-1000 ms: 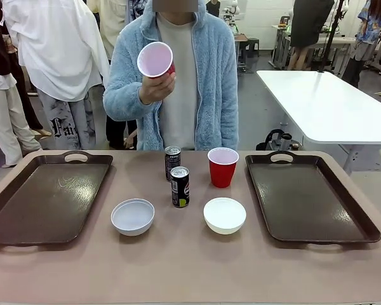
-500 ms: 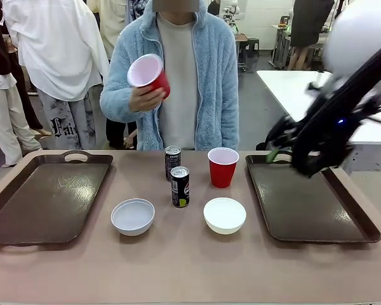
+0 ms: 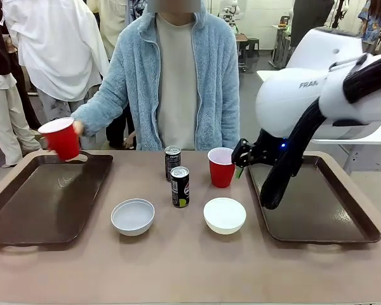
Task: Prepare tableware on both trays.
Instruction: Pick up a Picnic Bowl from the table and place it on a Handle tray.
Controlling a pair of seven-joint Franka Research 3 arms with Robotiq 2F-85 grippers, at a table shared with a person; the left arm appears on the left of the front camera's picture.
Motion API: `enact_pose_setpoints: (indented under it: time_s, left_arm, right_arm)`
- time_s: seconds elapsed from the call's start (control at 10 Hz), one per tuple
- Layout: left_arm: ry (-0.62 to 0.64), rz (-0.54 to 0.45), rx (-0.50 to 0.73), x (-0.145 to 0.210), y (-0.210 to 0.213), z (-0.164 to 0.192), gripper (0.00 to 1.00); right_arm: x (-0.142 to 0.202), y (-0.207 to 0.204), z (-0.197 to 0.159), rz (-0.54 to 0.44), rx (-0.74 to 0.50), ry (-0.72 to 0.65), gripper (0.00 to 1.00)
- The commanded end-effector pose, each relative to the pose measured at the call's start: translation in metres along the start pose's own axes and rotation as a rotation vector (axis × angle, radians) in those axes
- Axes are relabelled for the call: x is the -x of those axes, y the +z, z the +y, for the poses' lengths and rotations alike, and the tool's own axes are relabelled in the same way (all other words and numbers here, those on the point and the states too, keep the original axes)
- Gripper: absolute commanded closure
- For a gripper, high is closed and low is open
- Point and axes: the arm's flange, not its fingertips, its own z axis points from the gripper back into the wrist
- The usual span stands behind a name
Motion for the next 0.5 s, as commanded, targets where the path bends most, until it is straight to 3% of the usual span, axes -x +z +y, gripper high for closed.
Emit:
enact_pose_setpoints:
  time_s: [0.0, 0.2, 0.4]
  left_arm:
    - [0.0, -0.003, 0.017, -0.001, 0.001, 0.0, 0.0]
    - [0.0, -0.003, 0.017, -0.001, 0.001, 0.0, 0.0]
    - [0.0, -0.003, 0.017, -0.001, 0.001, 0.0, 0.0]
  right_arm:
    - [0.006, 0.014, -0.009, 0.017, 0.001, -0.032, 0.0]
    - [-0.001, 0.007, -0.006, 0.01, -0.01, -0.012, 0.0]
    - [-0.017, -0.028, 0.011, -0.041, 0.069, 0.063, 0.0]
